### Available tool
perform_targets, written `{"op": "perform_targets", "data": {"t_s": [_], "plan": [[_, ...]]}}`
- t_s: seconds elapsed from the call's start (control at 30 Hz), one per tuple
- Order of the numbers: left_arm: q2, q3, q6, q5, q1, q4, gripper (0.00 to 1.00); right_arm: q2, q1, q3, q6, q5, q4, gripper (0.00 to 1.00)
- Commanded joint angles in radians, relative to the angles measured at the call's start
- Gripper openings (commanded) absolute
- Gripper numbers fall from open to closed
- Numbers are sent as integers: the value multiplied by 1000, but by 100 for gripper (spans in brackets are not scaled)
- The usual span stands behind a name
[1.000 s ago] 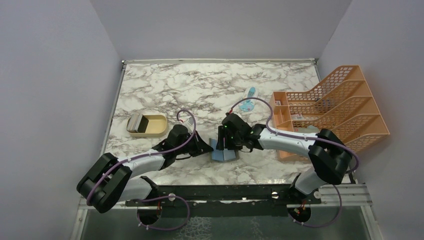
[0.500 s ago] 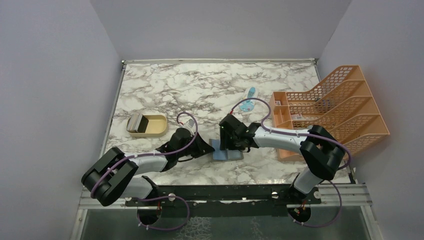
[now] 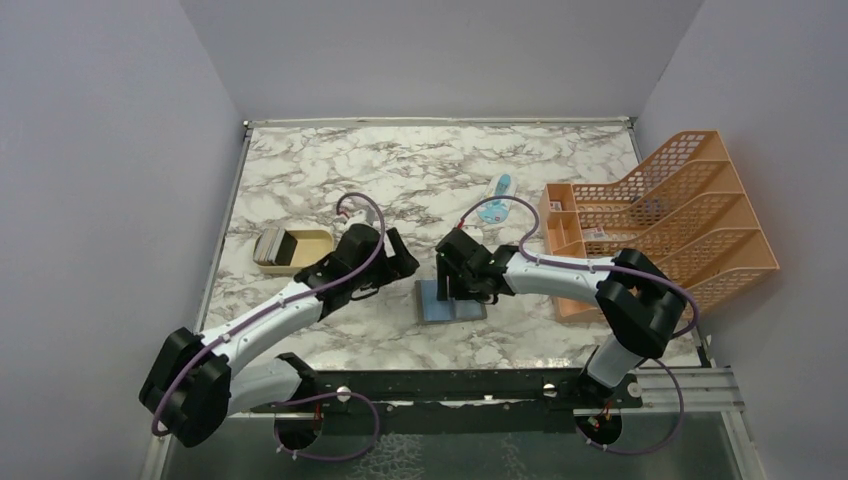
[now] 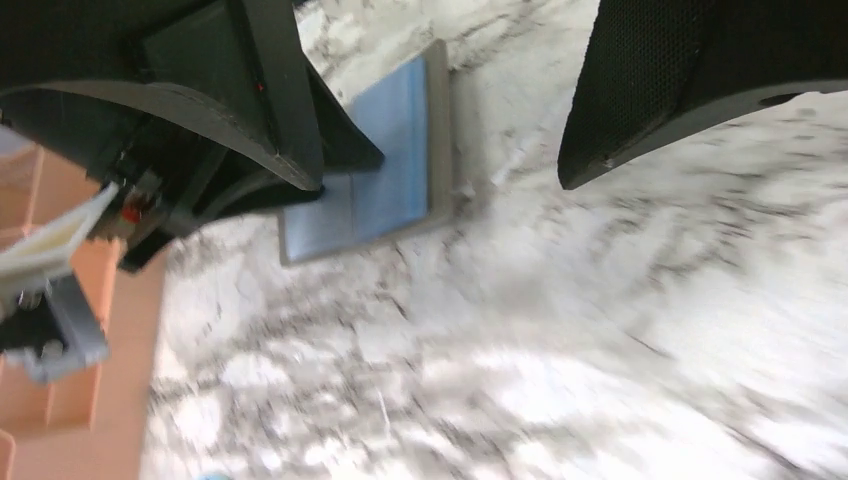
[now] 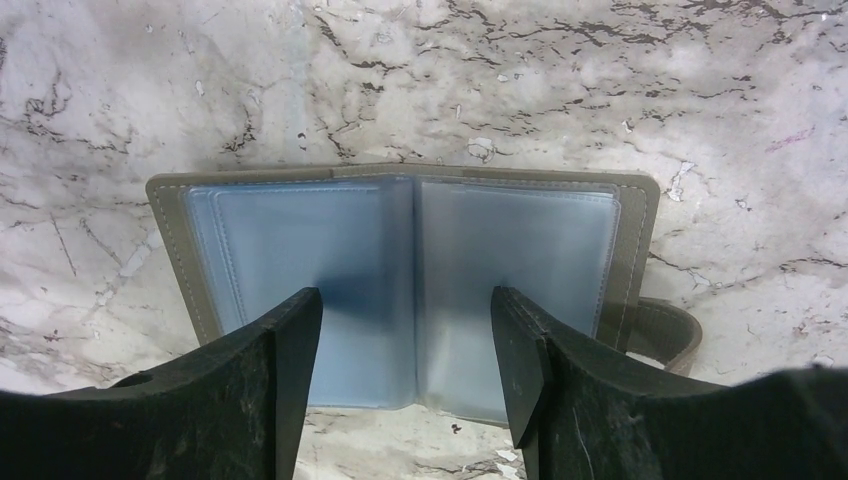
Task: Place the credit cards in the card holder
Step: Open the card holder at the center of the board, then pick up the credit card from the storage box.
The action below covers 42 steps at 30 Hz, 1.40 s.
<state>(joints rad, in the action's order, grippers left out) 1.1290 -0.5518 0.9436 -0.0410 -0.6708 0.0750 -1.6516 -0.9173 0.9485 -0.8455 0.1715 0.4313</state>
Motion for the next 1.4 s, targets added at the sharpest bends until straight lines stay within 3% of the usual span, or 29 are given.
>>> {"op": "perform_targets", "data": {"t_s": [0.0,0.2,0.43,0.7,0.83,1.03,1.37], "plan": [[-33,-126,-172,-117,104,290,90,-38,-10,20,-9,36,27,65],[-14,-268,-348,-66,323,420,90,-49,-15,21,-6,48,34,66],[77,-410,-563,-189,450,510,88,-40,-16,10,14,25,8,64],[81,-416,-776,-241,526,463,91,-42,-16,-11,34,-1,-24,63],[143,-438,-856,-192,556,453,94,-41,-15,-14,40,-14,-36,62],[243,-440,-924,-259,559,433,90,-26,-16,-18,63,-16,-42,61],[198,-398,-1085,-280,613,334,88,-8,-16,-25,82,-21,-45,61]]}}
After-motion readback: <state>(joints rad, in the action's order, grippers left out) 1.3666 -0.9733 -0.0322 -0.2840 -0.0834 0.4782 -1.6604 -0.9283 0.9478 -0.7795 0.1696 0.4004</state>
